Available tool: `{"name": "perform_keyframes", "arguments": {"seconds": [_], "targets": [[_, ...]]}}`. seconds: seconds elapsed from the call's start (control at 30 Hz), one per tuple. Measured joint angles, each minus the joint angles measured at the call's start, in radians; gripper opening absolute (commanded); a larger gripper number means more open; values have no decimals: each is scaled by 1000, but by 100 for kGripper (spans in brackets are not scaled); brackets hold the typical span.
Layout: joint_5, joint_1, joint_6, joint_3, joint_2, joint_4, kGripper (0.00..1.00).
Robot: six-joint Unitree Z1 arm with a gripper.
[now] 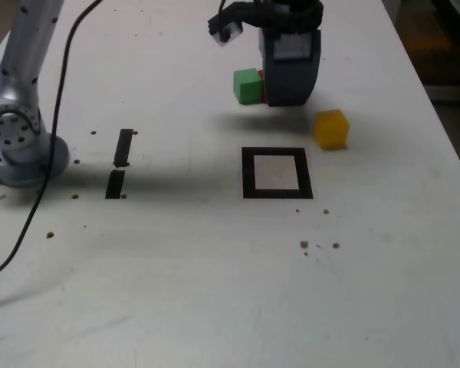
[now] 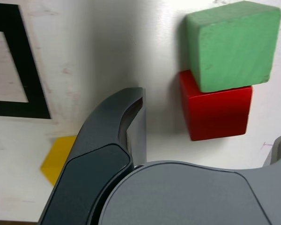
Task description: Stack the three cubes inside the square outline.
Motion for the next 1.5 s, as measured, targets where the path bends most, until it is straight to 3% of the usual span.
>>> {"name": "perform_keyframes", "arguments": {"seconds": [0.13,0.43,0.6,0.9,1.13,1.23,1.5], "targets": [[3,44,23,-15,29,0,92],[-67,71,58,-18,58,0,57],[-88,68,60,-57,77,9,47],[-42,65,62,-107,104,10,30],[1,61,76,-114,92,68,24],[6,50,140,-141,54,119,24],[-151,-13,420,-386,25,376,24]]}}
